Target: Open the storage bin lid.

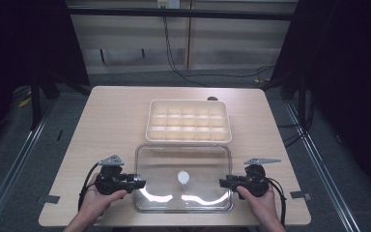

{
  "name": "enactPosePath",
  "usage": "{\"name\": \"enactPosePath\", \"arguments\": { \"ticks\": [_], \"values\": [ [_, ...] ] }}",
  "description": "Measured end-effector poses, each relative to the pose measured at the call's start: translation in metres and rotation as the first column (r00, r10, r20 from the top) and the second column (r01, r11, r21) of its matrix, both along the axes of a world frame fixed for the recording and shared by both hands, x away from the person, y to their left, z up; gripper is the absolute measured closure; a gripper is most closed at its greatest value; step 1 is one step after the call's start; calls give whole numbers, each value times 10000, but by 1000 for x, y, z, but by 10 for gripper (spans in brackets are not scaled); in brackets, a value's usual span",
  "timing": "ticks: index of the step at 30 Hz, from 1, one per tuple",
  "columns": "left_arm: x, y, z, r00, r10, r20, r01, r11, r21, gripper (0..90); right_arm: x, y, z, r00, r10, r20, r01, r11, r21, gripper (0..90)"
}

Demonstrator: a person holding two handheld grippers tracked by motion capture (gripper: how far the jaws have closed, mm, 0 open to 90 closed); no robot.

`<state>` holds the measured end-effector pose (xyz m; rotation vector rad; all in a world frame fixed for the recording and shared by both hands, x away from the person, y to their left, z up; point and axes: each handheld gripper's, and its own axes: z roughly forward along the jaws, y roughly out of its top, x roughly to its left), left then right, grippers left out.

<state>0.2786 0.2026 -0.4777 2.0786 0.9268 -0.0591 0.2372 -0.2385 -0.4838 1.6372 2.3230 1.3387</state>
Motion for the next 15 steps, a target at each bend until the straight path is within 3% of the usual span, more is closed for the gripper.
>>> {"name": "enactPosePath", "arguments": {
  "ticks": [15],
  "values": [
    [6, -1, -8, 9996, 113, -270, -102, 9990, 429, 546, 5, 5, -9, 9993, -142, -345, 125, 9987, -497, 478]
  ]
}}
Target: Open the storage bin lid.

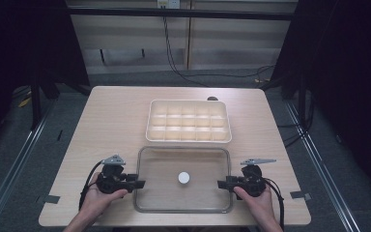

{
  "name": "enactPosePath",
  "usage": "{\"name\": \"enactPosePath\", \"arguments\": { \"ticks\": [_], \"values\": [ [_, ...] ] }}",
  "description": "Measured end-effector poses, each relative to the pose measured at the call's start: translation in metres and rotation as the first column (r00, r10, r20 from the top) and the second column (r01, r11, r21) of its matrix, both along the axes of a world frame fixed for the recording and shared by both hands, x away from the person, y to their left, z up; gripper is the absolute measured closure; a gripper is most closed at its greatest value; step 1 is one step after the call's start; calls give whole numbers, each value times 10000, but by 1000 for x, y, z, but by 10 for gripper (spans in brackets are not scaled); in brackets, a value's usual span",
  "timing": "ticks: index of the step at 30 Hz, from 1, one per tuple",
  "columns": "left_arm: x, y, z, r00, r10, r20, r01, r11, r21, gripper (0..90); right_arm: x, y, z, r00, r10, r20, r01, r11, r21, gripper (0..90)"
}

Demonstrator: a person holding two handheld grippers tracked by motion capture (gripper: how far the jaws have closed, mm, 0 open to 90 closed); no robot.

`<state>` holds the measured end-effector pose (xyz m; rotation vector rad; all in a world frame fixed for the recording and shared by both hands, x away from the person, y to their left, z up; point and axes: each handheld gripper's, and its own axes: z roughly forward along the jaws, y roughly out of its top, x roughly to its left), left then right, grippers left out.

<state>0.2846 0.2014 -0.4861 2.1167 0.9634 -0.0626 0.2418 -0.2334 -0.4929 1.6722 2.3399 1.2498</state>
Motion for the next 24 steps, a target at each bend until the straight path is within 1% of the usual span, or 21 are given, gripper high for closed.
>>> {"name": "enactPosePath", "arguments": {
  "ticks": [4, 5, 6, 7, 9, 10, 11, 12, 13, 14, 16, 19, 20, 21, 22, 23, 24],
  "values": [
    [0, -1, -2, 10000, -8, -3, 8, 9994, 338, 543, 2, 3, -1, 9999, -83, 102, 88, 9986, -521, 443],
    [1, -1, -2, 10000, -15, -96, 19, 9991, 431, 541, 2, 4, -1, 9998, -107, 143, 116, 9978, -658, 441],
    [1, -1, -3, 9999, -17, -123, 22, 9991, 431, 536, 2, 4, -1, 9996, -171, 228, 189, 9967, -785, 445],
    [2, -1, -4, 9997, -14, -242, 24, 9993, 382, 536, 2, 4, -1, 9995, -193, 251, 213, 9964, -823, 453],
    [3, -1, -4, 9994, 24, -351, -6, 9987, 507, 534, 2, 1, -2, 9989, -321, 336, 347, 9963, -791, 460],
    [3, -1, -5, 9994, 74, -341, -56, 9987, 510, 521, 2, 0, -2, 9986, -369, 385, 396, 9965, -732, 463],
    [3, -1, -4, 9994, 82, -341, -63, 9985, 537, 508, 2, -2, -2, 9986, -413, 331, 435, 9968, -674, 483],
    [4, 0, -5, 9986, 77, -528, -58, 9993, 366, 497, 3, -3, -2, 9986, -364, 378, 384, 9978, -548, 497],
    [4, 1, -5, 9983, 75, -578, -59, 9996, 277, 486, 2, -4, -2, 9985, -366, 406, 381, 9986, -371, 493],
    [4, 1, -5, 9985, 31, -537, -11, 9993, 385, 495, 2, -4, -2, 9984, -370, 428, 382, 9989, -275, 489],
    [4, 0, -5, 9990, 15, -445, 5, 9990, 440, 491, 2, -5, -1, 9980, -352, 517, 366, 9990, -255, 485],
    [3, -1, -5, 9990, 101, -445, -83, 9991, 417, 486, 2, -6, 0, 9975, -341, 613, 351, 9993, -161, 476],
    [4, 0, -4, 9992, 127, -374, -108, 9986, 514, 479, 1, -6, 1, 9974, -357, 631, 365, 9993, -120, 470],
    [3, 1, -3, 9997, 226, 50, -229, 9978, 626, 480, 1, -7, 1, 9970, -339, 698, 346, 9994, -87, 465],
    [3, 2, -2, 9996, 265, 33, -266, 9982, 532, 481, 1, -7, 2, 9965, -357, 757, 360, 9993, -26, 462],
    [5, 4, -1, 9993, 353, -133, -350, 9992, 175, 474, 1, -7, 2, 9961, -402, 789, 408, 9992, -51, 458],
    [6, 7, -1, 9991, 376, -195, -377, 9993, -16, 469, 1, -8, 3, 9952, -385, 898, 394, 9992, -81, 453]
  ]
}}
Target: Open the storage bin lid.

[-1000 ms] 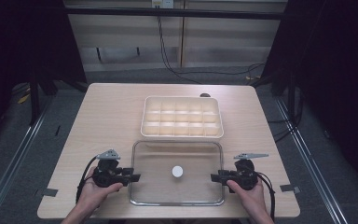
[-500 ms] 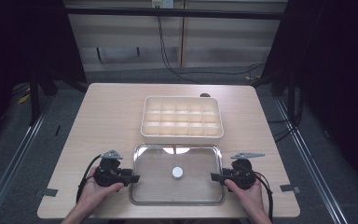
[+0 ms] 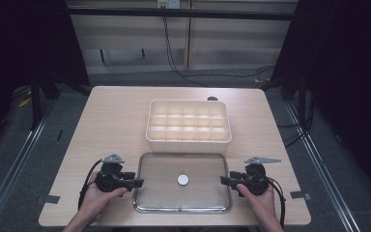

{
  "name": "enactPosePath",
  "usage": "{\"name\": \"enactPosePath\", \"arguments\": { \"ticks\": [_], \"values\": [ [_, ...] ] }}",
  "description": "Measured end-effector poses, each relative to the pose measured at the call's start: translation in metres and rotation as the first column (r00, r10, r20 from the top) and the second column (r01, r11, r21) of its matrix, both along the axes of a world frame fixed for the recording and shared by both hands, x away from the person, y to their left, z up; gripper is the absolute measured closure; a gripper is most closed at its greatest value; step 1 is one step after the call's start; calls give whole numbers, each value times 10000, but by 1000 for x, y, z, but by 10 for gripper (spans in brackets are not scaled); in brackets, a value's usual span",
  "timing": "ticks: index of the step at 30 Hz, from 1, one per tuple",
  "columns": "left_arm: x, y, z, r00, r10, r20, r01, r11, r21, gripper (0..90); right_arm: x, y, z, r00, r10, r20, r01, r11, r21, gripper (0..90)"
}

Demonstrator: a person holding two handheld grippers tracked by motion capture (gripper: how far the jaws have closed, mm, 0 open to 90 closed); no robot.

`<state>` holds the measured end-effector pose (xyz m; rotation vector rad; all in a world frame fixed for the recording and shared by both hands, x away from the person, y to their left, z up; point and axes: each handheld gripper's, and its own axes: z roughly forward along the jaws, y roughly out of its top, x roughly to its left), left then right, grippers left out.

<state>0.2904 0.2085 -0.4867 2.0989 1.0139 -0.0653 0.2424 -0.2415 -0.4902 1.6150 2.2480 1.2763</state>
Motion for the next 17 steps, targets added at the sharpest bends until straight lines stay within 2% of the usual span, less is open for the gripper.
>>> {"name": "enactPosePath", "arguments": {
  "ticks": [1, 4, 6, 8, 10, 11, 14, 17],
  "values": [
    [1, 3, 1, 9995, 250, 177, -251, 9997, 52, 456, 0, -1, 1, 10000, 27, 59, -27, 10000, 30, 446],
    [2, 10, 4, 9983, 558, 183, -557, 9984, -59, 418, -3, -5, 5, 9993, 58, 378, -69, 9995, 296, 407],
    [1, 17, 7, 9957, 789, 496, -784, 9969, -108, 400, -6, -7, 8, 9963, 314, 805, -349, 9985, 421, 378],
    [-1, 22, 11, 9923, 974, 759, -962, 9952, -190, 384, -10, -9, 14, 9893, 417, 1397, -452, 9987, 220, 350],
    [-6, 27, 15, 9882, 1065, 1099, -1040, 9942, -284, 364, -14, -12, 17, 9869, 402, 1560, -480, 9978, 465, 317],
    [-9, 29, 18, 9828, 1118, 1468, -1083, 9936, -319, 358, -16, -14, 19, 9860, 359, 1626, -466, 9969, 626, 304],
    [-16, 34, 22, 9741, 1345, 1818, -1275, 9906, -497, 318, -24, -20, 27, 9813, 231, 1911, -401, 9955, 855, 284],
    [-22, 40, 26, 9681, 1247, 2172, -1166, 9919, -496, 299, -29, -27, 33, 9786, -71, 2056, -131, 9952, 969, 249]
  ]
}}
